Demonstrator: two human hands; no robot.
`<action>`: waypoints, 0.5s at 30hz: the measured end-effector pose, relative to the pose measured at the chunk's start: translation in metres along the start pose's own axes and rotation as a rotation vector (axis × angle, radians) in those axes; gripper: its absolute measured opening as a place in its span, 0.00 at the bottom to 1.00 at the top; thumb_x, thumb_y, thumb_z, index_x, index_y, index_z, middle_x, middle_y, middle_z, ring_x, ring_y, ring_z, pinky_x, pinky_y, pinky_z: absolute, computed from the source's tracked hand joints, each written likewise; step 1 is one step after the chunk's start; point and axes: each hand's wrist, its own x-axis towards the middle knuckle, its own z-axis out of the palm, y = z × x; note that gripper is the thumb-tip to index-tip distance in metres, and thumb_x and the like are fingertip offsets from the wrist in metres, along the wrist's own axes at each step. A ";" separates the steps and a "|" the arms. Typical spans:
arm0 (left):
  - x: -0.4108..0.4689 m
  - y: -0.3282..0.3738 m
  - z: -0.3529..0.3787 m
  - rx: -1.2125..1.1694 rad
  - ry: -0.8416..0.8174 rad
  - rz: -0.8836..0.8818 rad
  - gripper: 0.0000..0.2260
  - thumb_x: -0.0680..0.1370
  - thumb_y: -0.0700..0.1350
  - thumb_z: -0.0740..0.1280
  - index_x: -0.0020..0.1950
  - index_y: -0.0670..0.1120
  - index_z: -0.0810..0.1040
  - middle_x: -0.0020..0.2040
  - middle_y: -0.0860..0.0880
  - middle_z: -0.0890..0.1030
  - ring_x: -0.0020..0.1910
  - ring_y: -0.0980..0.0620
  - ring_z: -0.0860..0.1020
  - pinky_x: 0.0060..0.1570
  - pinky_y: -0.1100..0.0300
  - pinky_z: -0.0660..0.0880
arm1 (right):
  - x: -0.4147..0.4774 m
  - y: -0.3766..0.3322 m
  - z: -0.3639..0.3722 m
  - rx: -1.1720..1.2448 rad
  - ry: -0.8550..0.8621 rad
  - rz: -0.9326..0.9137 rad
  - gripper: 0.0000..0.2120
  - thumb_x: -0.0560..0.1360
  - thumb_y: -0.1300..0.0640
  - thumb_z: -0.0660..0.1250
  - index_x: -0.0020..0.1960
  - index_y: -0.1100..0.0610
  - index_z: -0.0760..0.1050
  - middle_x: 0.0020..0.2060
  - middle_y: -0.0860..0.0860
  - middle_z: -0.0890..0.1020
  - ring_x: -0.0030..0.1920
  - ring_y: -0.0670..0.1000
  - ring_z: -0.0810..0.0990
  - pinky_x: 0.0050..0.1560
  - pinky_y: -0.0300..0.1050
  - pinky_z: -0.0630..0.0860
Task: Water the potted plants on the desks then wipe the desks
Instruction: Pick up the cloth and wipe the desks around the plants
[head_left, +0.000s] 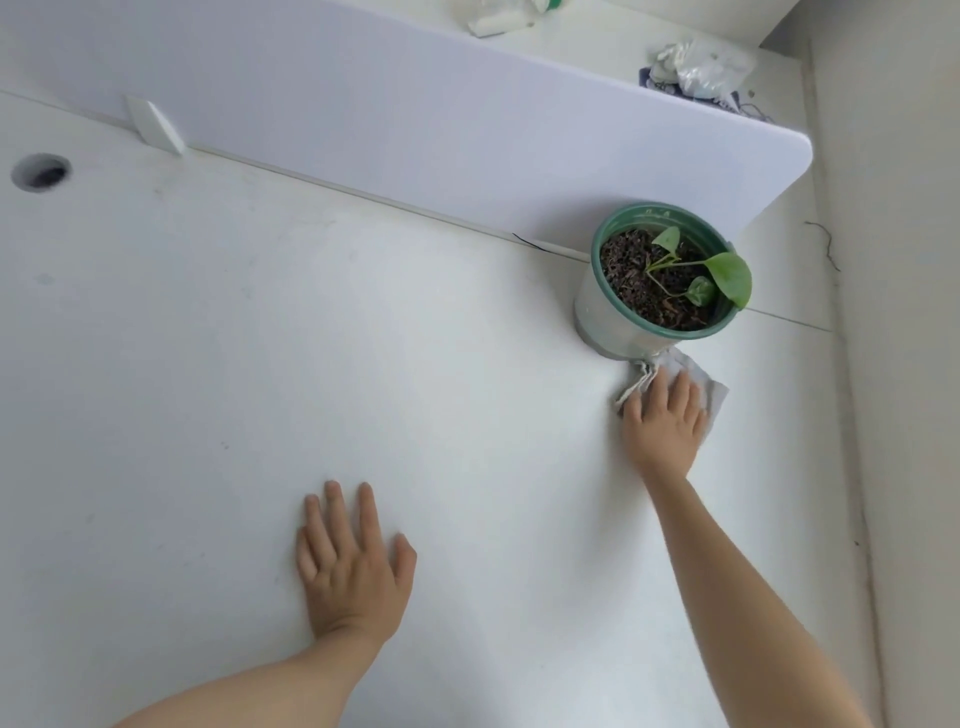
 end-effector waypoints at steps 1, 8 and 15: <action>0.000 0.000 0.000 -0.002 0.006 -0.001 0.27 0.70 0.52 0.53 0.65 0.40 0.66 0.64 0.32 0.72 0.65 0.35 0.61 0.59 0.45 0.59 | -0.010 -0.005 0.004 0.004 0.017 0.035 0.30 0.73 0.47 0.46 0.73 0.57 0.59 0.74 0.61 0.60 0.74 0.60 0.56 0.73 0.53 0.48; -0.001 -0.001 0.004 0.020 0.033 -0.003 0.25 0.74 0.52 0.51 0.66 0.40 0.67 0.65 0.32 0.73 0.65 0.35 0.62 0.60 0.45 0.60 | -0.085 -0.076 0.028 -0.107 -0.110 -0.526 0.26 0.69 0.47 0.54 0.62 0.58 0.76 0.60 0.63 0.78 0.61 0.64 0.76 0.63 0.57 0.69; -0.001 -0.003 0.006 0.023 0.048 -0.004 0.25 0.77 0.54 0.46 0.66 0.42 0.67 0.68 0.36 0.67 0.66 0.36 0.62 0.65 0.49 0.55 | 0.025 -0.153 0.013 -0.046 -0.250 -0.466 0.31 0.74 0.42 0.47 0.75 0.49 0.49 0.77 0.54 0.50 0.76 0.54 0.45 0.74 0.54 0.42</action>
